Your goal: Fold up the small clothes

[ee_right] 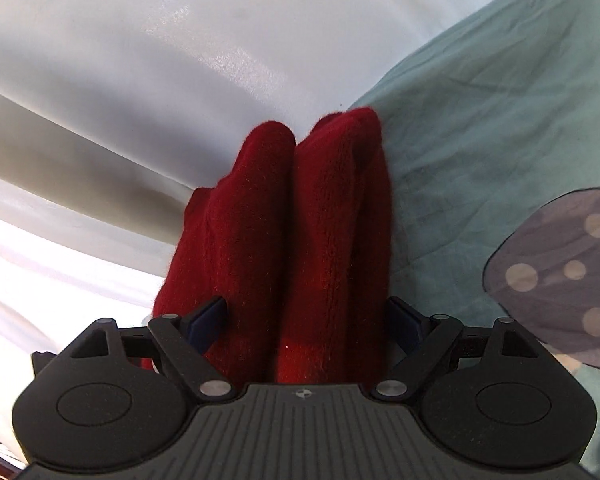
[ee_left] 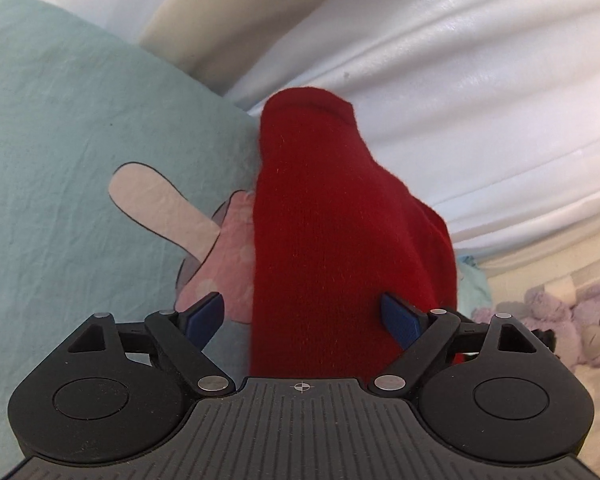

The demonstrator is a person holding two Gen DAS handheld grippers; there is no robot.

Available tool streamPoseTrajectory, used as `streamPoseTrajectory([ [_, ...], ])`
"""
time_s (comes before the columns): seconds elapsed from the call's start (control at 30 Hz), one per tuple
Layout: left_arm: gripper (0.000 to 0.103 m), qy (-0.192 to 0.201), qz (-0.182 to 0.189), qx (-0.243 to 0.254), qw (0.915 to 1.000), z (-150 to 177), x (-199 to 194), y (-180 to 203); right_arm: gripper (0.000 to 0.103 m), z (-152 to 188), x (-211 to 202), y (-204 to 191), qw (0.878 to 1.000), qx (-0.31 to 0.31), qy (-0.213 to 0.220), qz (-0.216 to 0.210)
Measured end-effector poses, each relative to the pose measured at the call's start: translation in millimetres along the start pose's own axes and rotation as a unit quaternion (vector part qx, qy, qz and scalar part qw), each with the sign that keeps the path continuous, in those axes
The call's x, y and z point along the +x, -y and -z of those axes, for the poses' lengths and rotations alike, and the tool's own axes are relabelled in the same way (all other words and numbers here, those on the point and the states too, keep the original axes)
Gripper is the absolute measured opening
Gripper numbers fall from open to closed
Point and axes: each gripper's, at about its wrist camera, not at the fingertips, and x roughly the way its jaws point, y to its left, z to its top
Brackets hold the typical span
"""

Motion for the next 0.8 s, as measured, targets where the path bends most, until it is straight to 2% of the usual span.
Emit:
streamPoseTrajectory([
  [0.03, 0.089, -0.003, 0.006, -0.006, 1.0000, -2, 4, -1, 0.088, -3, 5, 2, 1.000, 0.003, -0.006, -0.015],
  [0.17, 0.080, -0.020, 0.035, -0.025, 0.9989, -11, 22, -4, 0.085, -10, 17, -2, 1.000, -0.013, -0.013, -0.020],
  [0.23, 0.079, -0.019, 0.033, -0.023, 0.9990, -13, 24, -4, 0.070, -11, 22, -3, 1.000, -0.016, -0.020, -0.017],
  [0.33, 0.075, -0.020, 0.026, -0.019, 0.9993, -13, 24, -1, 0.060, -9, 23, -1, 0.999, -0.003, -0.022, -0.027],
  [0.43, 0.066, -0.008, 0.017, 0.020, 0.9996, -9, 14, 10, 0.051, -8, 21, -5, 0.999, -0.005, -0.015, -0.033],
  [0.57, 0.055, 0.003, 0.015, 0.033, 0.9993, -5, -1, 23, 0.050, -3, 10, -29, 0.999, -0.035, -0.006, -0.035],
  [0.8, 0.049, 0.025, -0.001, 0.042, 0.9988, 6, -40, 33, 0.049, 11, -1, -77, 0.995, -0.077, -0.001, -0.060],
])
